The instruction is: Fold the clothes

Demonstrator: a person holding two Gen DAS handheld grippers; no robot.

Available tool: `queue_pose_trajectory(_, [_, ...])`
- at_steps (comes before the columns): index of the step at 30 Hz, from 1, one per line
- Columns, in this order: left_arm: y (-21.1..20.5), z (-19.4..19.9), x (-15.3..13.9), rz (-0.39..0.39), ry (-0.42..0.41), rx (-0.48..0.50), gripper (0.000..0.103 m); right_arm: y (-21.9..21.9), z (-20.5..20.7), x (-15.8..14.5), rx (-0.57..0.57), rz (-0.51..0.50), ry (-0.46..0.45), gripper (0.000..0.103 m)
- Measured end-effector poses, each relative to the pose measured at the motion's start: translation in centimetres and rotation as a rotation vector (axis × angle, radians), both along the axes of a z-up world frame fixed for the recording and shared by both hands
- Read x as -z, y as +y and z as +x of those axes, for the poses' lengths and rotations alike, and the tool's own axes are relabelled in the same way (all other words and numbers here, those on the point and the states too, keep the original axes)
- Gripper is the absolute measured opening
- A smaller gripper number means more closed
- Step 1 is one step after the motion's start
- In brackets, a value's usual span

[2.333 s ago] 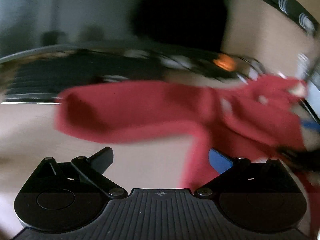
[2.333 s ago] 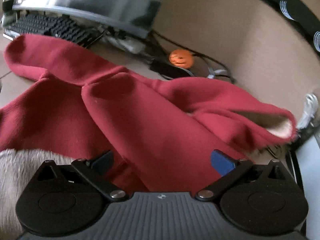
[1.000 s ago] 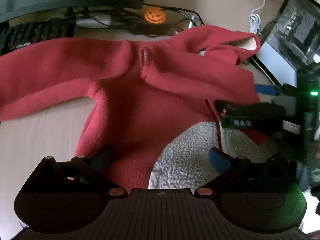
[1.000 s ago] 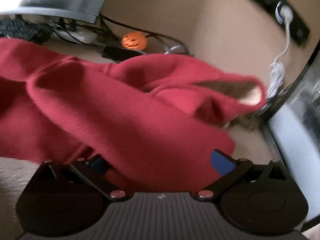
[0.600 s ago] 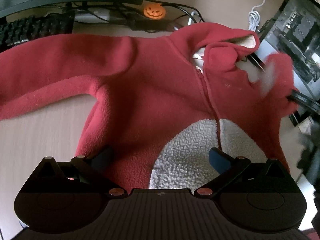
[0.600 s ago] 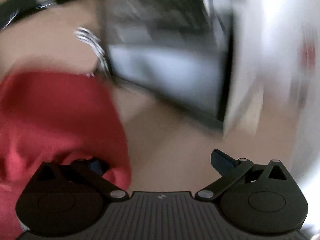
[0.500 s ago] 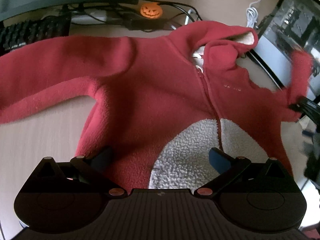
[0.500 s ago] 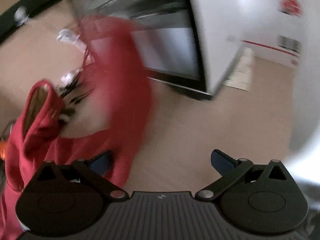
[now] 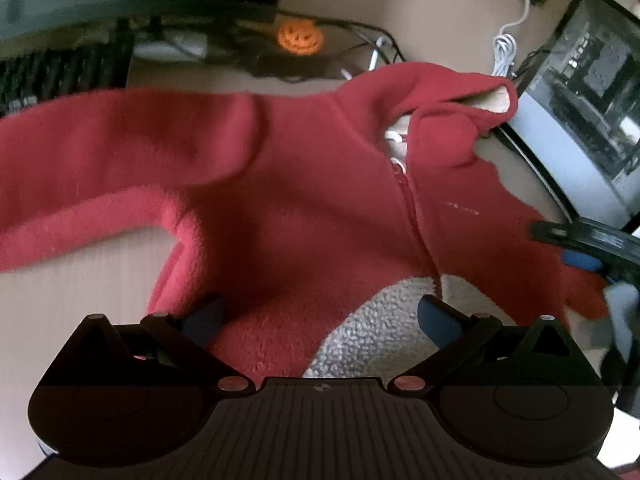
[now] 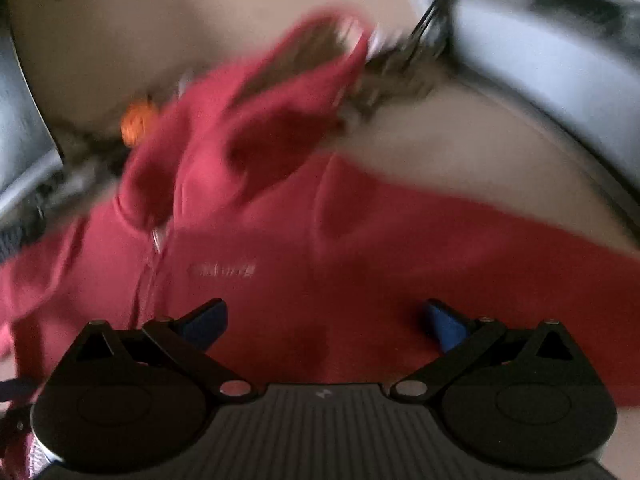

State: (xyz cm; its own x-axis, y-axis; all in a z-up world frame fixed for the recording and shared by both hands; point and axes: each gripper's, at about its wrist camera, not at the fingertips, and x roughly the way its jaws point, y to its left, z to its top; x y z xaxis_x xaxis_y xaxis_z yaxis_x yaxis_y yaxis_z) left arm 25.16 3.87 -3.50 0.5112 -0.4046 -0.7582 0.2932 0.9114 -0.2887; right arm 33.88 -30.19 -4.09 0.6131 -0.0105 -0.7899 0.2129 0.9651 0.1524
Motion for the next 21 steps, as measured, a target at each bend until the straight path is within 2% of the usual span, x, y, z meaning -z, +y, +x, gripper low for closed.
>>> queue_pose_trajectory(3, [-0.8,-0.8,0.1,0.046,-0.011,-0.019,0.103,0.7,1.7,0.7,-0.102,-0.127,-0.004,0.103])
queue_pose_trajectory(5, [-1.0,-1.5,0.0,0.046,-0.008,-0.059,0.103,-0.1,2.5,0.9,-0.178,-0.143,-0.034,0.103])
queue_pose_trajectory(9, [-2.1,-3.1,-0.3,-0.017,0.034,-0.107,0.103,-2.5,6.3,1.1,-0.269,-0.163,-0.080,0.103])
queue_pose_trajectory(11, [-3.2,-3.9,-0.4,-0.060,0.057,-0.119,0.103,-3.1,7.7,0.7,-0.313,-0.153,-0.039,0.103])
queue_pose_trajectory(12, [-4.0,-4.1,-0.5,-0.062,0.063,-0.112,0.103,-3.4,7.9,-0.1,-0.337,-0.143,-0.026,0.103])
queue_pose_trajectory(16, [-6.2,-4.7,-0.8,-0.027,0.074,-0.105,0.103,-4.8,5.8,-6.0,-0.417,-0.097,-0.099,0.103])
queue_pose_trajectory(18, [-6.1,-4.7,-0.8,-0.032,0.077,-0.120,0.103,-5.4,4.9,-8.9,-0.392,-0.170,-0.220,0.103])
queue_pose_trajectory(20, [-5.8,-4.7,-0.7,-0.057,0.081,-0.146,0.103,-5.9,6.0,-10.4,-0.332,-0.251,-0.314,0.103])
queue_pose_trajectory(21, [-5.6,-4.7,-0.7,-0.068,0.083,-0.159,0.103,-6.2,7.3,-10.5,-0.299,-0.284,-0.332,0.103])
